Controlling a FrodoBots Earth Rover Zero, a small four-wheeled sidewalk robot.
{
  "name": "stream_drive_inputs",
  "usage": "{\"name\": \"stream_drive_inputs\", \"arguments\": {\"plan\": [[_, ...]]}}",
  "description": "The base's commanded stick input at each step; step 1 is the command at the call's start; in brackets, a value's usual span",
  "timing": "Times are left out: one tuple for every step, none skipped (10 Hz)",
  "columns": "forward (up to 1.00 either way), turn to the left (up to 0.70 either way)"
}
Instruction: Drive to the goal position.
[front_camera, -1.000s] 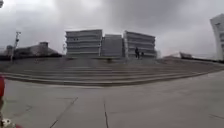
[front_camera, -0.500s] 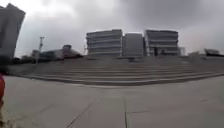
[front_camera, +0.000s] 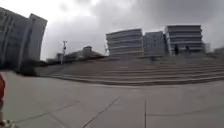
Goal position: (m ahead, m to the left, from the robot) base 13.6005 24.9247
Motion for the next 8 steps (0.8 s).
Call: {"name": "stream_drive_inputs", "arguments": {"plan": [[0.0,0.7],[0.0,0.7],[0.0,0.7],[0.0,0.7],[0.0,0.7],[0.0,0.7],[0.0,0.7],[0.0,0.7]]}}
